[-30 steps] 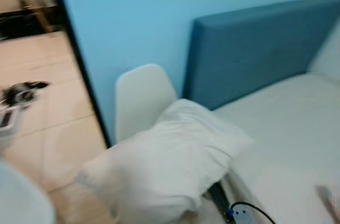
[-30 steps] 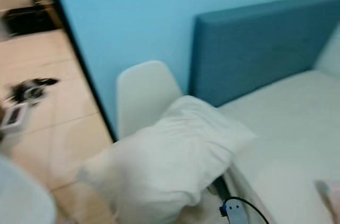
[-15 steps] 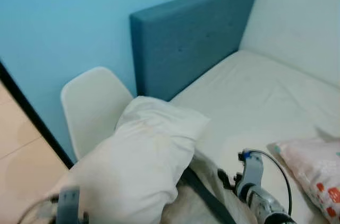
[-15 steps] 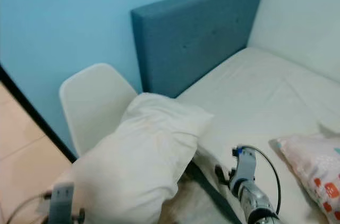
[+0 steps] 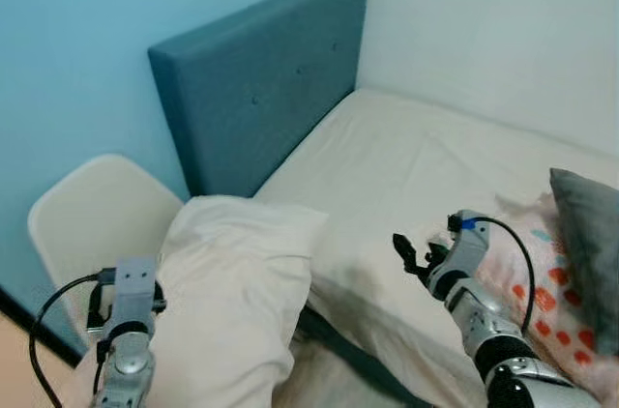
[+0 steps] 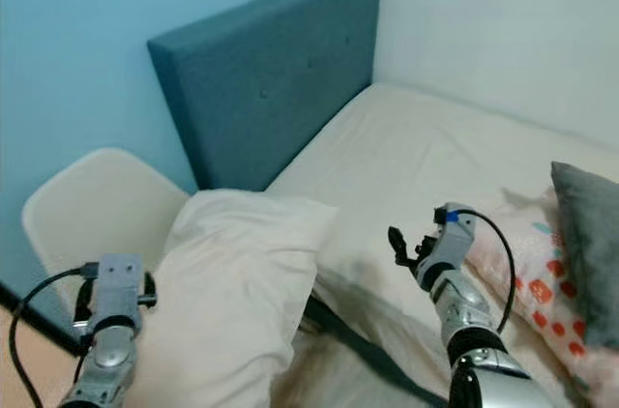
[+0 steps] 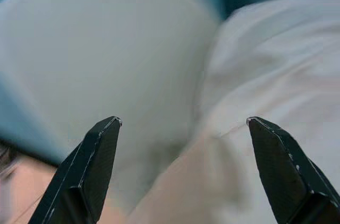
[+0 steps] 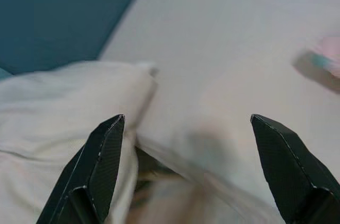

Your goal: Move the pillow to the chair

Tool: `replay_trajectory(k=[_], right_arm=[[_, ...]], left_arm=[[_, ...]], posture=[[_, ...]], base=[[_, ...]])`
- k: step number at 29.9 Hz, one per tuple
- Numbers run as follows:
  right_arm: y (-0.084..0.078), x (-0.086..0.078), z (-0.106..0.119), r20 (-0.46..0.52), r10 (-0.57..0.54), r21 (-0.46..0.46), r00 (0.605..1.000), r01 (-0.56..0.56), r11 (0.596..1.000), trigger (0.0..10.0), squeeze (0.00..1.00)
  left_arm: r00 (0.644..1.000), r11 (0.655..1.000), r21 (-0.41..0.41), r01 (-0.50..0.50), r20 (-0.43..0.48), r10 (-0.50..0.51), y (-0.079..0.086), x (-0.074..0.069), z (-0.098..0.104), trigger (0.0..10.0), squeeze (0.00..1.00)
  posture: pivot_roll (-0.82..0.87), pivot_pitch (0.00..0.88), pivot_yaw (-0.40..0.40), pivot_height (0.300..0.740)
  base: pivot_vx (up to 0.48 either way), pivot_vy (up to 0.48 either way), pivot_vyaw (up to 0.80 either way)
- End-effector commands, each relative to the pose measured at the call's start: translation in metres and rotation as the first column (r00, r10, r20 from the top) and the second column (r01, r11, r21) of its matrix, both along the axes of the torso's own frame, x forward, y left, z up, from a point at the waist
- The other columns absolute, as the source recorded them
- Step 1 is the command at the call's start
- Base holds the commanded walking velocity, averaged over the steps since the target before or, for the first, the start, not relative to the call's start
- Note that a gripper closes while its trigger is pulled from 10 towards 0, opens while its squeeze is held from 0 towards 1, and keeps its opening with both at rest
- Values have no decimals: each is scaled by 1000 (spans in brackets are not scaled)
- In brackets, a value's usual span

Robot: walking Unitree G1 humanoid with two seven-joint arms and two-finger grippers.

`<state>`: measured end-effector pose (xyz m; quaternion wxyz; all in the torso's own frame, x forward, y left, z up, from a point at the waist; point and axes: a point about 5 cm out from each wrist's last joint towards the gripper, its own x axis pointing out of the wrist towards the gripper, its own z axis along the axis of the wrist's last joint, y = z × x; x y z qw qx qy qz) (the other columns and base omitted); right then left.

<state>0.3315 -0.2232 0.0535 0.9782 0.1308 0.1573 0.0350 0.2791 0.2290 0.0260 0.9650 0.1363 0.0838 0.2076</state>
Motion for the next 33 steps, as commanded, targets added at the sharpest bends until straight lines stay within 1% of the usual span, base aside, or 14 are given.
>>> replay_trajectory(k=[1, 4, 6, 8, 9, 12, 15, 17, 18, 22, 25, 26, 30, 33], right_arm=[[9, -6, -12, -55, 41, -39, 998, -44, 998, 10000, 0], [14, -8, -15, -65, 60, -45, 996, -63, 997, 10000, 0], [20, -12, -22, -76, 81, -43, 994, -84, 995, 10000, 0], [22, -13, -23, -77, 85, -43, 993, -89, 995, 10000, 0], [24, -13, -23, -72, 97, -36, 993, -100, 994, 10000, 0], [25, -13, -22, -61, 106, -36, 992, -109, 993, 10000, 0], [25, -12, -21, -55, 108, -39, 993, -111, 993, 10000, 0], [26, -8, -16, -24, 113, -30, 993, -114, 993, 10000, 0], [27, -4, -9, 15, 117, -19, 993, -117, 993, 10000, 0], [27, -2, -6, 34, 120, -16, 992, -119, 993, 10000, 0], [25, 6, 11, 121, 109, 2, 987, -110, 994, 10000, 0], [25, 6, 11, 121, 109, 2, 987, -110, 994, 10000, 0], [16, 15, 31, 195, 91, -13, 976, -91, 996, 10000, 0], [14, 16, 34, 209, 93, -23, 973, -90, 996, 10000, 0]], left_arm=[[999, 999, -38, 25, -29, -26, -8, -3, -8, 10000, 0], [999, 998, -56, 24, -45, -26, -9, -5, -12, 10000, 0], [996, 996, -91, 3, -87, -11, -7, -13, -21, 10000, 0], [995, 995, -97, -4, -95, -5, -7, -16, -24, 10000, 0], [994, 993, -120, -19, -106, 7, -5, -20, -27, 10000, 0], [997, 984, -175, -18, -83, 3, -4, -22, -28, 10000, 0], [997, 984, -177, -10, -79, -4, -5, -22, -27, 10000, 0], [998, 981, -194, 7, -67, -21, -6, -21, -27, 10000, 0], [998, 979, -202, 18, -61, -31, -8, -20, -26, 10000, 0], [998, 979, -201, 19, -59, -32, -8, -20, -26, 10000, 0], [998, 978, -205, 29, -52, -40, -9, -20, -25, 10000, 0], [998, 978, -205, 29, -52, -40, -9, -20, -25, 10000, 0], [999, 978, -207, 39, -16, -43, -10, -17, -19, 10000, 0], [999, 977, -210, 42, -6, -44, -10, -16, -17, 10000, 0]], posture=[[-176, 61, 41, 740], [-181, 66, 40, 740], [-180, 71, 39, 740], [-180, 71, 39, 740], [-183, 78, 40, 740], [-182, 85, 36, 740], [-182, 85, 36, 740], [-181, 90, 33, 740], [-181, 90, 33, 740], [-184, 94, 32, 740], [-184, 97, 32, 740], [-184, 97, 32, 740], [-183, 102, 33, 740], [-183, 102, 33, 740]], base=[[0, 0, -781], [0, 0, -781], [0, 0, -781], [0, 0, -781], [0, 0, -781], [0, 0, -781], [0, 0, -781], [0, 0, -775], [0, -315, 0], [0, -315, 0], [0, -480, 0], [0, -480, 0], [0, -480, -225], [0, -480, -450]])
